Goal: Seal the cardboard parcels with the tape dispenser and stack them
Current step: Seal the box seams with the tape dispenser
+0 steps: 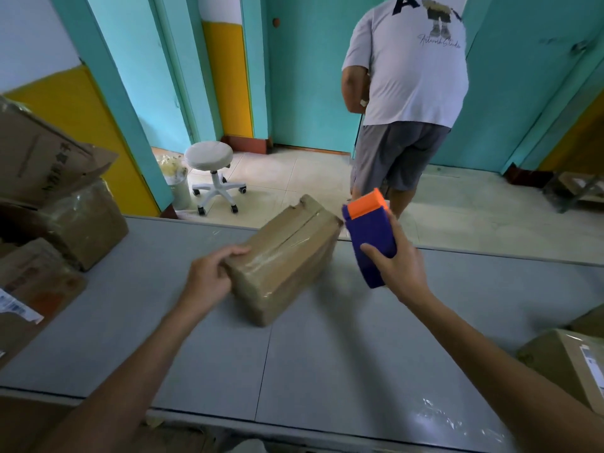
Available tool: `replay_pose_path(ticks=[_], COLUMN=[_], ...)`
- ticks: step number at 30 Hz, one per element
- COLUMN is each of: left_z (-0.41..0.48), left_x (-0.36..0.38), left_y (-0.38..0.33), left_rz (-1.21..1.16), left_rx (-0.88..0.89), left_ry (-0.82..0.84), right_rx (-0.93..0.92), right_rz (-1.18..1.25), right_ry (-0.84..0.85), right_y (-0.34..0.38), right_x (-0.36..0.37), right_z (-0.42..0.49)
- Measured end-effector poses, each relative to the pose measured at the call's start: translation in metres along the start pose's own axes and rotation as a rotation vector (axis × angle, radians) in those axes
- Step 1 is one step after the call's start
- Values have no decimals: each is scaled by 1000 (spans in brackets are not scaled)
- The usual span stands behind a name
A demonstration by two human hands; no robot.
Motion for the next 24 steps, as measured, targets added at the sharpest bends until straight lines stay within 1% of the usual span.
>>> replay_pose_path(ticks=[1, 2, 4, 5, 6, 9, 10, 11, 13, 15, 18, 21, 23, 24], left_z=[6, 13, 26, 28, 26, 6, 0, -1, 1, 5, 17, 26, 25, 21], left_x=[-14, -26, -39, -38, -34, 8, 27, 47, 80, 100, 117, 122, 118, 114], left_y=[5, 8, 8, 0, -14, -65, -76, -81, -76, -72, -79, -87, -80, -75], left_rz=[43, 137, 393, 481, 520, 479, 494, 558, 708, 754, 730, 739, 733, 706], left_rx=[-29, -69, -129, -124, -67, 249, 291, 273, 111, -44, -170, -168, -69, 19], left_ry=[-31, -45, -32, -21, -25, 10, 49, 119, 232, 236, 174, 184, 186, 171], right_rx=[14, 24, 45, 52, 50, 49, 49, 48, 47, 53, 64, 74, 71, 75], right_rz=[-11, -16, -16, -19, -19, 10, 24, 36, 52, 55, 50, 44, 50, 51], right_ry=[-35, -52, -49, -39, -25, 2, 6, 10, 26, 50, 96, 120, 125, 128], right_y=[-3, -6, -10, -12, -13, -12, -12, -11, -10, -11, -14, -21, -24, -27], right_x=[-7, -12, -15, -14, -12, -4, -1, 0, 2, 3, 6, 8, 6, 4], right_z=[4, 8, 14, 16, 17, 14, 13, 11, 8, 6, 0, -8, -11, -11])
Point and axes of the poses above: each hand's wrist, its own z-axis towards the middle knuckle, its own x-axis out of the palm, y = z × x, the point moved 8 cm from there along z, towards the middle knuckle
